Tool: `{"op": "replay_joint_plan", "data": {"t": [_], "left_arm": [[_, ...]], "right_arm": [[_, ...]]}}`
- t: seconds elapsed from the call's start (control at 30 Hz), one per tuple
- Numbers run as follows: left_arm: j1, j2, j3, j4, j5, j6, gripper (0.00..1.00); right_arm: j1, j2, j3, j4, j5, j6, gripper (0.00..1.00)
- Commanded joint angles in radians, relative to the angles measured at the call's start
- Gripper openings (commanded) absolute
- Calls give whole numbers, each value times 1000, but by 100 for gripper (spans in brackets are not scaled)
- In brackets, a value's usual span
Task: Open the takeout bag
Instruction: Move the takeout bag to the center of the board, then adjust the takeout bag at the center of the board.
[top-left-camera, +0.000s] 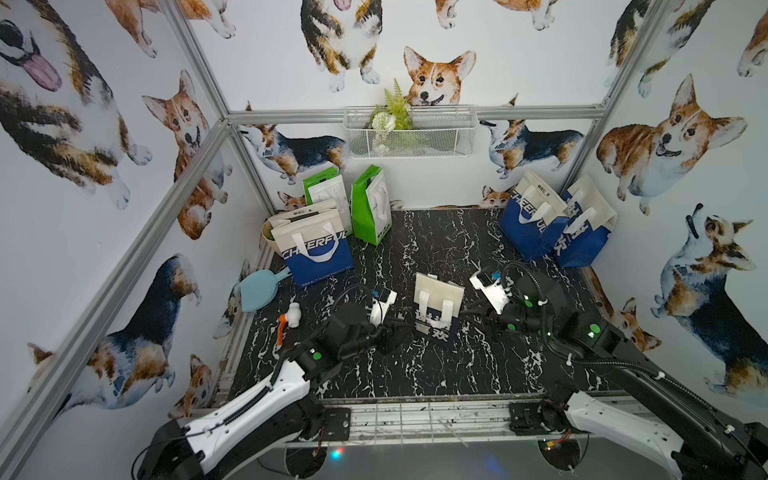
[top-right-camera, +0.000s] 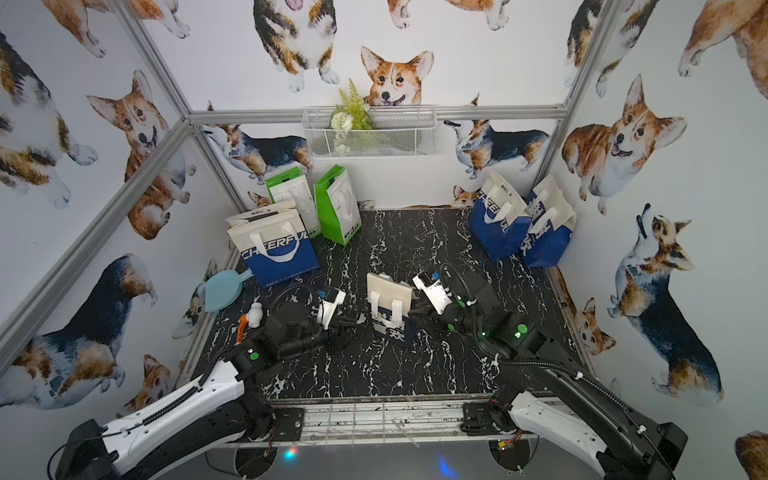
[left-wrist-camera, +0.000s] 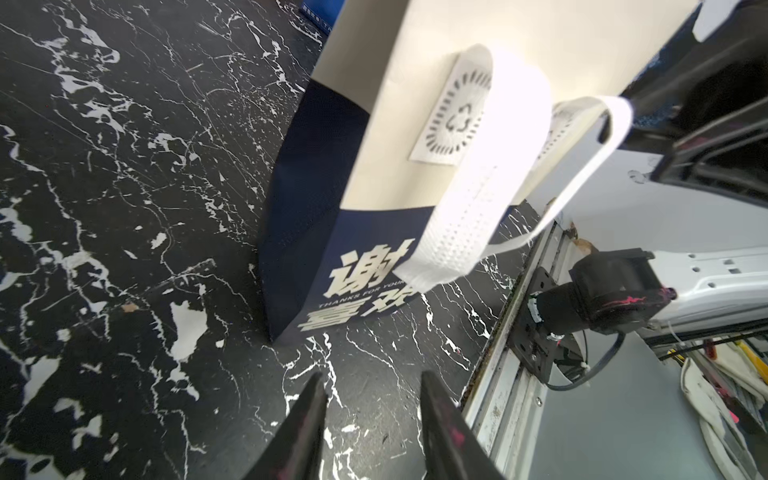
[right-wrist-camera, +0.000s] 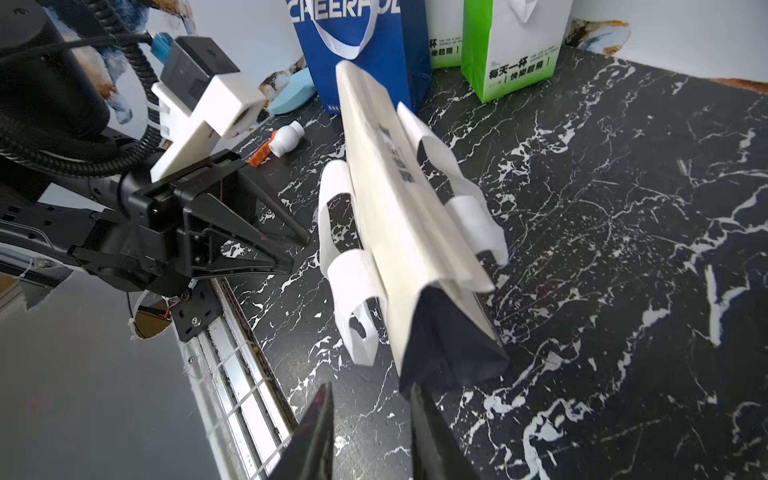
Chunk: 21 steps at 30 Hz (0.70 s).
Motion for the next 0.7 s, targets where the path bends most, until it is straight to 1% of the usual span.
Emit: {"op": "replay_joint_plan", "data": {"t": [0.0,0.07,0.13,0.2,0.23,0.33,0.37,0.5,0.57,0.67], "left_arm": [[-17,102,26,123,-43,-17,36],[-19,158,29,172,-59,-42,34],[-20,215,53,204,-58,-46,32],[-20,264,82,211,-74,-43,31],[-20,284,98,203,-92,-38,31],[-21,337,144,185,-111,-28,31],[-20,352,157,175,-117,-24,31],[-19,375,179,131,-180,-15,31],[-17,377,177,123,-207,-5,31],[3,402,200,112,-210,23,31]], "right_arm": [[2,-29,-2,-129,143,2,20],[3,-43,-15,-127,257,5,16],[2,-51,-43,-77,393,48,19],[2,-47,-69,-6,473,80,19],[-2,-41,-91,49,493,92,19],[-35,4,-130,188,517,129,19],[-59,35,-134,218,505,142,19],[-141,146,-118,295,419,171,17],[-144,194,-104,328,371,150,14],[-144,254,-67,295,314,157,12]]}}
